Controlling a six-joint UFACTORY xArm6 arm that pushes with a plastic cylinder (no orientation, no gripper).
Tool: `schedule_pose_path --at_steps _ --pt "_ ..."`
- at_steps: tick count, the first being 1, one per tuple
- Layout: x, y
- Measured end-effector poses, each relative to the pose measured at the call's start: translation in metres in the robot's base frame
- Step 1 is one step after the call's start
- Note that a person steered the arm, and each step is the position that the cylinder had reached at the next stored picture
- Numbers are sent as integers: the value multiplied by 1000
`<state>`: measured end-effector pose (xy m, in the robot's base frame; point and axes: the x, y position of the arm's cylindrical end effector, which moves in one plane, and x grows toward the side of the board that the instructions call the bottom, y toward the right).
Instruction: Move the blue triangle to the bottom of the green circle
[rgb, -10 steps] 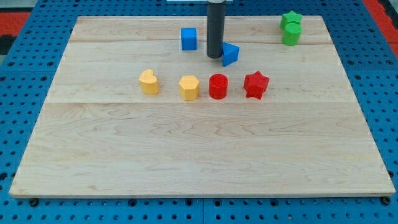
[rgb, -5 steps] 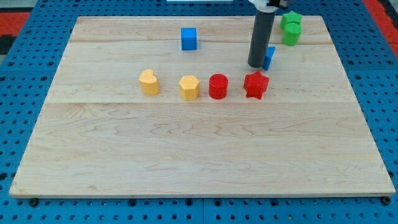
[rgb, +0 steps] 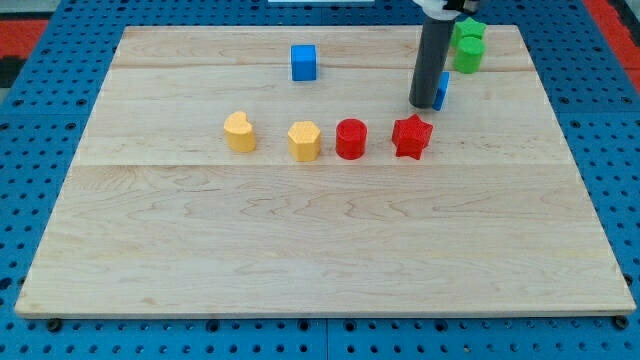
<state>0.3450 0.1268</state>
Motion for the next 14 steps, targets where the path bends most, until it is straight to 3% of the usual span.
schedule_pose_path --at_steps 14 --pt "-30 27"
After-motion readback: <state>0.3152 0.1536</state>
